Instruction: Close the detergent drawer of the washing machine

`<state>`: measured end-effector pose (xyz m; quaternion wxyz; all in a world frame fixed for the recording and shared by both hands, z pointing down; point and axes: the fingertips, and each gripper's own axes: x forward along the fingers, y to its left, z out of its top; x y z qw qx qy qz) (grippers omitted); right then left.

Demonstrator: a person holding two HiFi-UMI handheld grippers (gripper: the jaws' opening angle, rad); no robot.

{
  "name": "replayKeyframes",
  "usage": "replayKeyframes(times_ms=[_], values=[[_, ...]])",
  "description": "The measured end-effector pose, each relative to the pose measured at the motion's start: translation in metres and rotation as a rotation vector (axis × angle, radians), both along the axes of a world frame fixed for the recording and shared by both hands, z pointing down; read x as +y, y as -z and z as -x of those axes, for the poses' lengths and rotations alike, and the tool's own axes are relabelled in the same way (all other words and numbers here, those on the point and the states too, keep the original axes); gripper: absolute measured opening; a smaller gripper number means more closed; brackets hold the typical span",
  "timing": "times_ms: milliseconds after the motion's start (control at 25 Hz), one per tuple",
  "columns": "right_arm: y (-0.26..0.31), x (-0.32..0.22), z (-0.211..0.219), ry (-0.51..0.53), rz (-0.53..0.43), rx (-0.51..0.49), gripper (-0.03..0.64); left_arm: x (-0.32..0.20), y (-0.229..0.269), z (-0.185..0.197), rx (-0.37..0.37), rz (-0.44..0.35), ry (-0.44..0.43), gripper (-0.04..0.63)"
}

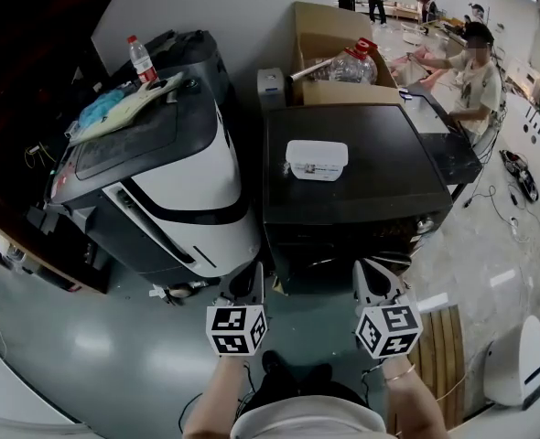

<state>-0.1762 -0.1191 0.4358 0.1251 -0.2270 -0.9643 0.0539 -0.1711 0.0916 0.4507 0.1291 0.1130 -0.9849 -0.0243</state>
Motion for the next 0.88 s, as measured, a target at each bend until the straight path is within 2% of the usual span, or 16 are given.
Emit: replayKeyframes(times_ms=[880], values=[[0.004, -0.008, -0.002, 0.028, -0.006, -0.005, 0.002, -0.013, 0.002, -0.007, -0.006, -0.013, 0.029, -0.005]])
